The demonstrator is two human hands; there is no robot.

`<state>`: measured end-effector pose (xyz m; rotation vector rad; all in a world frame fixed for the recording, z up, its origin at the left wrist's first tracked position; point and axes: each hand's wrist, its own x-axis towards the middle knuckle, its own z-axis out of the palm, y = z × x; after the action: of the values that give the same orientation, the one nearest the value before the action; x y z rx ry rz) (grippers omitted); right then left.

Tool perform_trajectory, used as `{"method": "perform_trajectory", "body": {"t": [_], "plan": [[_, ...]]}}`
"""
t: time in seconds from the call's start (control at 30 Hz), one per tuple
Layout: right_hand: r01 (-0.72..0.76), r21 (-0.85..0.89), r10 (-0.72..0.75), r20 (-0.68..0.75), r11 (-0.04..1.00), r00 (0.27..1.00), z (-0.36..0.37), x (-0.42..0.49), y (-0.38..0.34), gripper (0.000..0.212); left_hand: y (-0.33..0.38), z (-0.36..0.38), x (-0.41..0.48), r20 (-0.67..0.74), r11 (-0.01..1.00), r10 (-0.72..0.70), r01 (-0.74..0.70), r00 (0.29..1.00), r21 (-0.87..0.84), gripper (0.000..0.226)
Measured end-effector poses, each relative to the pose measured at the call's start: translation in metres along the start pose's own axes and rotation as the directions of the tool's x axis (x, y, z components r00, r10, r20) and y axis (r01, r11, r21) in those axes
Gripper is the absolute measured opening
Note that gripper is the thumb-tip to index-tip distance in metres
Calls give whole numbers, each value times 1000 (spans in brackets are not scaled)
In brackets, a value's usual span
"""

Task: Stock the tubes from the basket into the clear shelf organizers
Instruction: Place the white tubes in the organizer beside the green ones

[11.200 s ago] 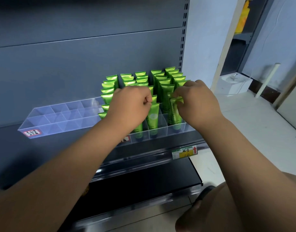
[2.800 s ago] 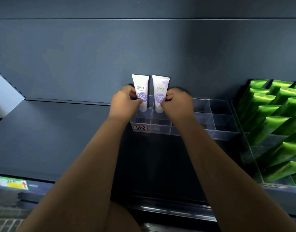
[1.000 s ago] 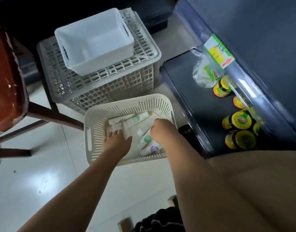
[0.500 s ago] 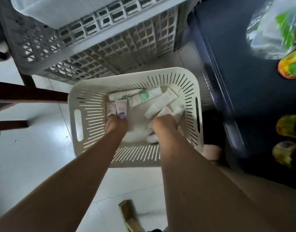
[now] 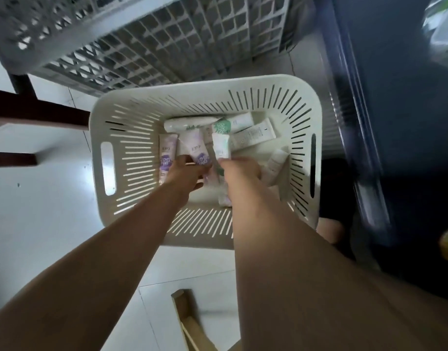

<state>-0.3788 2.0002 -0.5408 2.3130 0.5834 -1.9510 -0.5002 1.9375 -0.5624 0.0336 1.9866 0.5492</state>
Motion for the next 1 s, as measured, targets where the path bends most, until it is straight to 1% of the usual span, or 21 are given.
{"method": "perform_trajectory", "body": {"t": [0.07, 0.17, 0.23, 0.3, 0.37, 0.47, 0.53, 0.57, 0.63, 0.7, 0.83, 0.93, 1.0], "plan": [[75, -10, -75, -14, 997, 997, 3, -4, 4, 21, 0, 0, -7, 44, 998, 48, -50, 998, 45, 30], [128, -29, -129, -44, 991, 991, -6, -15, 6, 21, 5, -3, -22, 56, 986, 138, -142, 989, 83, 32], [167, -38, -168, -48, 985, 985, -18, -38, -6, 22, 11, -5, -41, 45, 981, 192, -193, 980, 26, 32], [264, -24, -265, -43, 964, 963, -30, -64, -25, 18, 22, -6, -66, 26, 968, 249, -247, 968, -50, 28], [433, -60, -436, -37, 899, 899, -45, -99, -51, 17, 38, -9, -92, 57, 938, 334, -326, 941, -116, 22], [664, -141, -676, -63, 734, 734, -75, -154, -87, 17, 79, -10, -135, 58, 868, 479, -462, 876, -184, 24], [755, -189, -776, -89, 628, 624, -101, -193, -101, 12, 111, -12, -170, 64, 802, 575, -547, 815, -238, 27], [786, -185, -807, -109, 590, 580, -113, -210, -103, 10, 124, -12, -188, 67, 767, 621, -587, 781, -257, 26], [840, -118, -844, -172, 529, 508, -141, -240, -99, 9, 146, -15, -225, 67, 697, 700, -659, 711, -282, 26], [868, -59, -849, -254, 492, 464, -166, -263, -89, 6, 160, -16, -260, 80, 615, 777, -726, 624, -308, 26], [912, -35, -841, -402, 408, 361, -211, -303, -61, 15, 170, -14, -326, 129, 478, 876, -802, 465, -359, 24], [927, -58, -791, -543, 371, 283, -250, -340, -43, 14, 170, -4, -373, 204, 390, 920, -831, 335, -396, 22], [946, -62, -744, -634, 320, 210, -275, -366, -29, 13, 169, 6, -404, 235, 322, 943, -831, 237, -454, 20]]}}
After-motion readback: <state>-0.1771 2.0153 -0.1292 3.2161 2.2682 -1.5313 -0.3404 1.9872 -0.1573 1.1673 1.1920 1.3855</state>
